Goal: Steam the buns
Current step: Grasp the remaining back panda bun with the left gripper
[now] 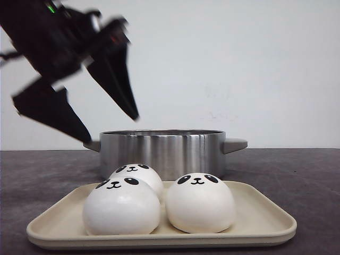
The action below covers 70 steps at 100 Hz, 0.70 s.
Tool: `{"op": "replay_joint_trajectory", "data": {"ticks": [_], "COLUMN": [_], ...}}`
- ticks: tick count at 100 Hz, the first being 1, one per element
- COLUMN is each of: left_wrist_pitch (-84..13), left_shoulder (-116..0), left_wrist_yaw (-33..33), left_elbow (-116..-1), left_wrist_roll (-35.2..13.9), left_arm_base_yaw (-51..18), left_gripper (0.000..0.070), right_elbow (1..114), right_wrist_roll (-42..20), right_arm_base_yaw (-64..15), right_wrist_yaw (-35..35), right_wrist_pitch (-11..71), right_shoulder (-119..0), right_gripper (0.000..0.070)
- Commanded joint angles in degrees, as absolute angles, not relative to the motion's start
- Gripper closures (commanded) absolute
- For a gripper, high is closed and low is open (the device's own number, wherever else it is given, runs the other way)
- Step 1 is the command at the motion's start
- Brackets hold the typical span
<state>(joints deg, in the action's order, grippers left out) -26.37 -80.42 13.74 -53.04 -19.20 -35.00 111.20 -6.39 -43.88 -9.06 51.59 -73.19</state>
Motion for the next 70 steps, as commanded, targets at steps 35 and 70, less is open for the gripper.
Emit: {"op": "replay_joint_trajectory", "data": {"ticks": [35, 70], "left_wrist_pitch": [-20.53, -22.59], "left_shoulder": [-92.86, -94.35], "left_wrist_yaw": [4.36, 3.55], "left_elbow": [-53.91, -53.91], "left_wrist_roll": [-25.15, -25.15], "left_arm_base_yaw": [-39.46, -39.81], "left_gripper": [0.0185, 0.0571], "right_elbow": [112.20, 112.20], "right_wrist_roll": [-9.02, -10.11], "right_arm_base_yaw": [-44.45, -44.45], "right_wrist_yaw": [-11.03, -11.03], "right_wrist_pitch": [56.93, 58.57], "right_shoulder": [-70.63, -70.61], "right_gripper": [0.0683, 0.0683]}}
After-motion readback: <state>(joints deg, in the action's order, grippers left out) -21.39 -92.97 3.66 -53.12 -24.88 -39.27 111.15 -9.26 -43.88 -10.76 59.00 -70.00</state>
